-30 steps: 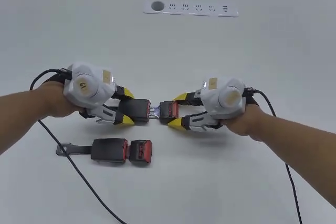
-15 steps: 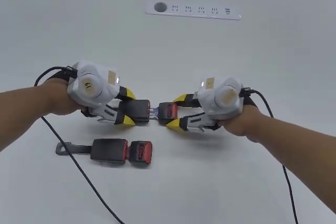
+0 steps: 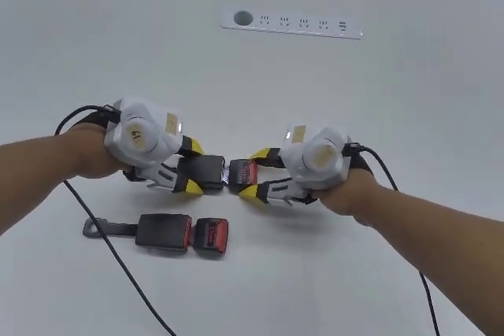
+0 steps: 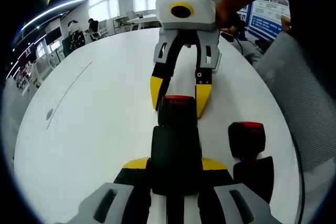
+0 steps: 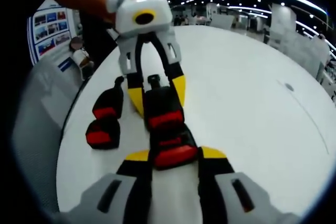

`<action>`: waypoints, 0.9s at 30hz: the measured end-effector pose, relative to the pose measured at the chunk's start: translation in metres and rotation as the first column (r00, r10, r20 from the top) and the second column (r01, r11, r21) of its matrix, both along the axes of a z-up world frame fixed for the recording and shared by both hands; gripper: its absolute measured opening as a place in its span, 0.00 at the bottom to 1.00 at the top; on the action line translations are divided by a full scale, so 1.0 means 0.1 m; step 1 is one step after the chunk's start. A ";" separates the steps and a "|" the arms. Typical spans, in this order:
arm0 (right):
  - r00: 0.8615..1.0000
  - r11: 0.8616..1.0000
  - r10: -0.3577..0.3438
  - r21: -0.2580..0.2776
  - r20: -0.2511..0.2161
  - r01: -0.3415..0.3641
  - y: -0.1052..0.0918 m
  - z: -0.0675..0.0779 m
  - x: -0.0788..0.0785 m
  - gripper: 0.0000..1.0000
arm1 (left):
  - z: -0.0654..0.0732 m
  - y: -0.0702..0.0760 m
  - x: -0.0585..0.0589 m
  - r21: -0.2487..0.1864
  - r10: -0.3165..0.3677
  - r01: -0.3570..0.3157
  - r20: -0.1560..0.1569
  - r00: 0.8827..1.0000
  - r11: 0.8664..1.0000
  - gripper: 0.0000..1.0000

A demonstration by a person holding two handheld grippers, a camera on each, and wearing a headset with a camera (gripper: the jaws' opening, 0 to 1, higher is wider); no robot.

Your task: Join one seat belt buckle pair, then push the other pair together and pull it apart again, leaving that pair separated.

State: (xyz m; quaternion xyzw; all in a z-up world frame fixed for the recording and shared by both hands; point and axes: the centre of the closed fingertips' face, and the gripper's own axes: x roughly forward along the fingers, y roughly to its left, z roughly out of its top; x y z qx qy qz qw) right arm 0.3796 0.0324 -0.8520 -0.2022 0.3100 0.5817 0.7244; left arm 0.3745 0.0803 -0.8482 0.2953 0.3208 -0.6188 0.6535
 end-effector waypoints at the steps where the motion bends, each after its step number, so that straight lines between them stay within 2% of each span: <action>1: 1.000 1.000 0.001 -0.004 0.000 -0.001 0.00 0.00 0.00 0.33 | 0.00 0.00 0.00 -0.002 0.002 -0.002 -0.001 1.000 1.000 0.34; 14: 1.000 0.998 0.014 -0.058 0.013 -0.014 -0.01 -0.03 0.00 0.33 | 0.00 0.00 0.00 0.003 0.001 -0.001 -0.002 1.000 1.000 0.35; 27: 1.000 0.997 0.014 -0.080 0.022 -0.013 -0.02 -0.03 0.01 0.34 | 0.00 0.00 0.00 0.008 -0.005 0.005 0.000 1.000 1.000 0.35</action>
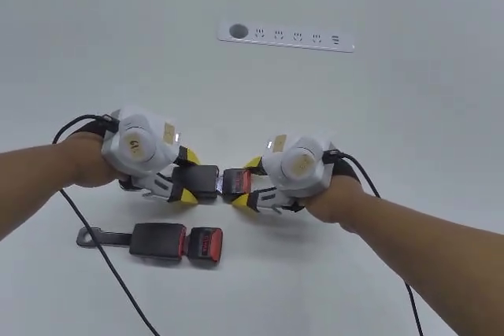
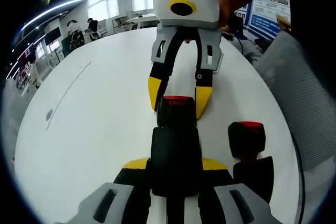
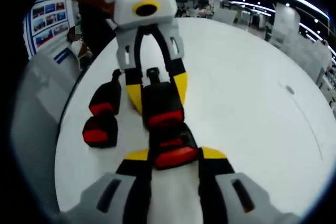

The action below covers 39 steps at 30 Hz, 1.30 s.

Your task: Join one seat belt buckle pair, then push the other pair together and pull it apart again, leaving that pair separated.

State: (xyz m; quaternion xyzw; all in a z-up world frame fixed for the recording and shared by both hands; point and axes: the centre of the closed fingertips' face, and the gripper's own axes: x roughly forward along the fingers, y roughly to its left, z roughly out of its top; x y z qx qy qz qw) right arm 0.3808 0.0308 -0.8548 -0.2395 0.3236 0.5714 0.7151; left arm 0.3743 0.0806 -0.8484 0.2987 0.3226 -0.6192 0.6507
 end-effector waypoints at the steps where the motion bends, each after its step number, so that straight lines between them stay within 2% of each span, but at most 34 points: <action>1: 1.000 1.000 0.000 0.000 0.000 0.000 0.00 0.00 0.00 0.34 | 0.00 0.00 0.00 0.001 -0.001 0.001 0.001 1.000 1.000 0.35; 22: 1.000 1.000 0.010 0.006 0.008 -0.010 -0.02 0.00 0.00 0.34 | 0.00 0.00 0.01 -0.004 0.003 -0.003 -0.003 1.000 1.000 0.35; 39: 1.000 1.000 0.018 0.009 0.011 -0.018 -0.26 -0.01 0.00 0.35 | 0.01 -0.01 0.01 -0.007 0.006 -0.006 -0.010 1.000 1.000 0.35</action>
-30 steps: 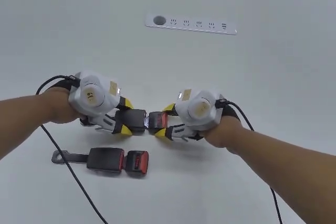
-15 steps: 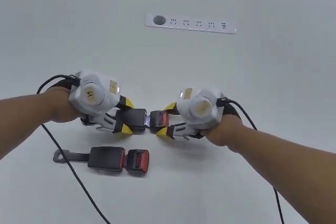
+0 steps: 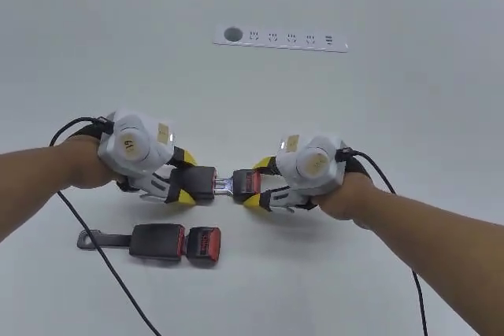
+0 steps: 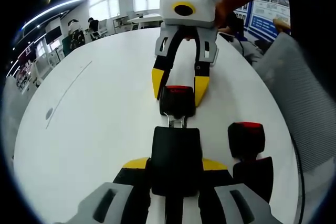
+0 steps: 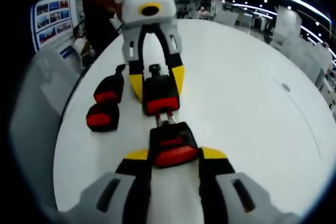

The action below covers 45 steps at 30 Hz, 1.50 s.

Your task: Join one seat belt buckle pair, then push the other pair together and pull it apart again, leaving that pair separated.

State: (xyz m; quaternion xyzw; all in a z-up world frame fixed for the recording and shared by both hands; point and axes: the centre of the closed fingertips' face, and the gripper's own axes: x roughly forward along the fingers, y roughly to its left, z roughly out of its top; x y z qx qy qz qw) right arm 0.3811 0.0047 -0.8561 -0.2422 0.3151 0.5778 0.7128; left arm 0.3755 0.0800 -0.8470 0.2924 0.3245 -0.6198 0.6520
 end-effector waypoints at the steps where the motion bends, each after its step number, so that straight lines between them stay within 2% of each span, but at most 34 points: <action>1: 1.000 1.000 0.000 0.003 0.002 0.000 -0.01 0.00 0.00 0.35 | 0.00 0.00 0.00 0.001 0.000 0.000 0.000 1.000 1.000 0.36; 11: 1.000 1.000 -0.019 -0.004 -0.005 0.019 -0.36 -0.04 -0.03 0.35 | 0.00 0.00 0.01 0.001 0.009 -0.009 -0.006 1.000 1.000 0.36; 14: 1.000 1.000 -0.014 0.006 0.008 0.014 -0.42 0.01 -0.02 0.35 | 0.00 0.00 0.01 -0.001 0.012 -0.012 -0.005 1.000 1.000 0.36; 21: 0.999 0.999 -0.036 -0.017 -0.005 0.036 -0.75 0.07 -0.10 0.35 | -0.01 0.00 0.00 0.001 0.019 -0.019 -0.009 1.000 1.000 0.36; 27: 0.999 0.999 -0.047 -0.010 -0.002 0.047 -0.88 0.08 -0.11 0.35 | -0.01 0.00 -0.01 0.001 0.017 -0.017 -0.011 1.000 1.000 0.36; 34: 0.998 0.998 -0.067 -0.021 -0.012 0.066 -1.06 0.01 -0.14 0.35 | -0.01 -0.01 -0.03 0.000 0.016 -0.016 -0.012 1.000 1.000 0.36; 45: 0.996 0.995 -0.093 -0.024 -0.009 0.093 -1.31 0.02 -0.16 0.36 | -0.01 0.00 -0.02 0.006 0.015 -0.015 -0.015 1.000 1.000 0.36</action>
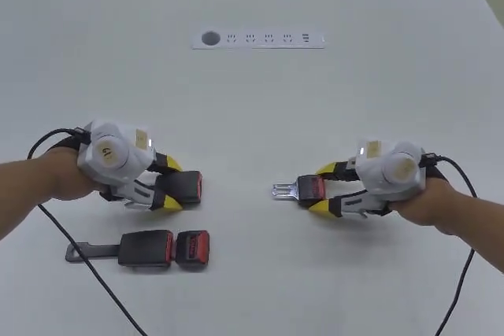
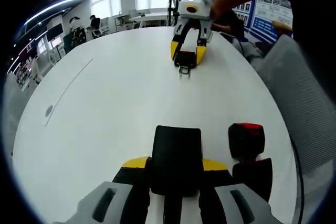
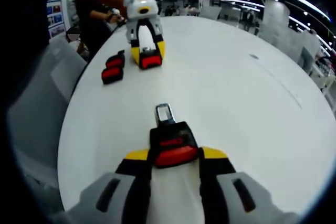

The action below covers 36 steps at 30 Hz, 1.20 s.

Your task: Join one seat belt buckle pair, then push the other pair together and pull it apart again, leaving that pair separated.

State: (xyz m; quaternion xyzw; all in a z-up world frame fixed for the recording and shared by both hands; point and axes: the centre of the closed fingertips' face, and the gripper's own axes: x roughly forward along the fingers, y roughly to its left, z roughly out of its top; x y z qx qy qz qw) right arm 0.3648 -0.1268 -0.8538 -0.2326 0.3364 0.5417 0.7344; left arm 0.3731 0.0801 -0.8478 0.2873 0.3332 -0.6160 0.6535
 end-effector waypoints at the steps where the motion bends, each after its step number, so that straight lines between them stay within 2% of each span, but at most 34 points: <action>1: 1.000 1.000 -0.001 0.003 0.004 0.001 -0.02 0.00 0.01 0.36 | 0.00 0.00 0.00 0.001 0.000 0.000 0.000 1.000 1.000 0.36; 10: 1.000 1.000 -0.017 -0.001 0.004 0.017 -0.06 -0.01 0.00 0.36 | 0.00 -0.01 0.01 0.017 0.004 -0.004 -0.002 1.000 1.000 0.37; 12: 0.999 0.999 -0.035 0.006 -0.007 0.035 -0.06 0.00 -0.01 0.37 | 0.01 -0.01 0.01 0.033 0.015 -0.015 -0.013 1.000 0.999 0.37; 14: 0.998 0.998 -0.068 -0.010 -0.011 0.068 -0.08 0.00 -0.02 0.39 | 0.02 -0.03 -0.03 0.044 0.050 -0.047 -0.072 0.996 0.998 0.40; 15: 0.997 0.997 -0.077 -0.004 -0.004 0.077 -0.07 0.01 -0.02 0.44 | 0.03 -0.03 -0.01 0.053 0.088 -0.084 -0.087 0.992 0.995 0.40; 16: 0.993 0.993 -0.112 0.035 0.027 0.111 -0.04 0.09 0.02 0.48 | 0.03 0.00 0.05 0.082 0.124 -0.117 -0.089 0.988 0.990 0.41; 17: 0.989 0.988 -0.144 0.057 0.030 0.142 -0.03 0.13 0.03 0.53 | 0.04 0.01 0.08 0.094 0.123 -0.115 -0.076 0.990 0.989 0.44; 18: 0.981 0.979 -0.190 0.075 0.029 0.188 -0.04 0.17 0.05 0.59 | 0.10 -0.02 0.11 0.061 0.129 -0.126 -0.053 0.990 0.990 0.49; 19: 0.975 0.974 -0.217 0.072 0.036 0.215 -0.06 0.20 0.07 0.63 | 0.16 -0.06 0.14 0.022 0.160 -0.159 -0.054 0.986 0.987 0.57; 20: 0.967 0.967 -0.246 0.076 0.063 0.241 -0.09 0.23 0.10 0.66 | 0.24 -0.08 0.19 -0.014 0.222 -0.223 -0.060 0.973 0.975 0.62; 21: 0.961 0.962 -0.265 0.082 0.077 0.259 -0.09 0.26 0.11 0.70 | 0.27 -0.07 0.23 -0.030 0.259 -0.260 -0.053 0.965 0.965 0.68; 22: 0.951 0.951 -0.299 0.104 0.080 0.290 -0.08 0.31 0.12 0.72 | 0.32 -0.02 0.29 -0.036 0.308 -0.309 -0.028 0.951 0.950 0.70; 23: 0.943 0.943 -0.321 0.122 0.090 0.309 -0.08 0.35 0.13 0.76 | 0.35 0.00 0.32 -0.041 0.329 -0.330 -0.016 0.944 0.943 0.73; 24: 0.930 0.932 -0.349 0.142 0.113 0.333 -0.08 0.41 0.15 0.79 | 0.39 0.04 0.32 -0.048 0.368 -0.368 -0.011 0.930 0.929 0.76; 26: 0.916 0.915 -0.387 0.165 0.103 0.368 -0.06 0.47 0.14 0.84 | 0.44 0.10 0.37 -0.064 0.431 -0.429 0.011 0.902 0.901 0.82; 27: 0.908 0.906 -0.406 0.174 0.108 0.385 -0.04 0.52 0.14 0.85 | 0.50 0.14 0.40 -0.089 0.479 -0.476 0.022 0.877 0.875 0.85; 28: 0.899 0.898 -0.423 0.183 0.115 0.399 -0.03 0.56 0.14 0.86 | 0.54 0.15 0.41 -0.111 0.510 -0.505 0.018 0.860 0.856 0.88; 29: 0.883 0.883 -0.453 0.200 0.124 0.425 -0.02 0.61 0.14 0.87 | 0.63 0.16 0.41 -0.155 0.542 -0.534 0.015 0.840 0.831 0.90; 30: 0.875 0.873 -0.469 0.213 0.122 0.438 0.00 0.64 0.13 0.89 | 0.65 0.16 0.41 -0.170 0.554 -0.544 0.012 0.832 0.822 0.93; 31: 0.871 0.868 -0.477 0.221 0.117 0.445 0.02 0.66 0.11 0.92 | 0.73 0.16 0.38 -0.208 0.579 -0.566 0.000 0.815 0.797 0.95; 32: 0.868 0.864 -0.483 0.226 0.117 0.450 0.04 0.68 0.09 0.92 | 0.80 0.16 0.37 -0.247 0.589 -0.570 0.002 0.808 0.784 0.95; 33: 0.864 0.865 -0.484 0.224 0.138 0.449 0.06 0.71 0.07 0.93 | 0.87 0.16 0.34 -0.294 0.593 -0.564 0.008 0.805 0.771 0.94; 34: 0.862 0.867 -0.483 0.220 0.155 0.447 0.07 0.72 0.05 0.95 | 0.84 0.20 0.32 -0.286 0.595 -0.569 0.005 0.804 0.771 0.93; 35: 0.861 0.866 -0.484 0.225 0.155 0.446 0.11 0.74 0.01 0.95 | 0.83 0.25 0.26 -0.259 0.610 -0.591 -0.006 0.792 0.764 0.95; 36: 0.859 0.864 -0.488 0.231 0.154 0.448 0.13 0.76 -0.01 0.96 | 0.83 0.27 0.23 -0.255 0.616 -0.597 -0.009 0.788 0.761 0.97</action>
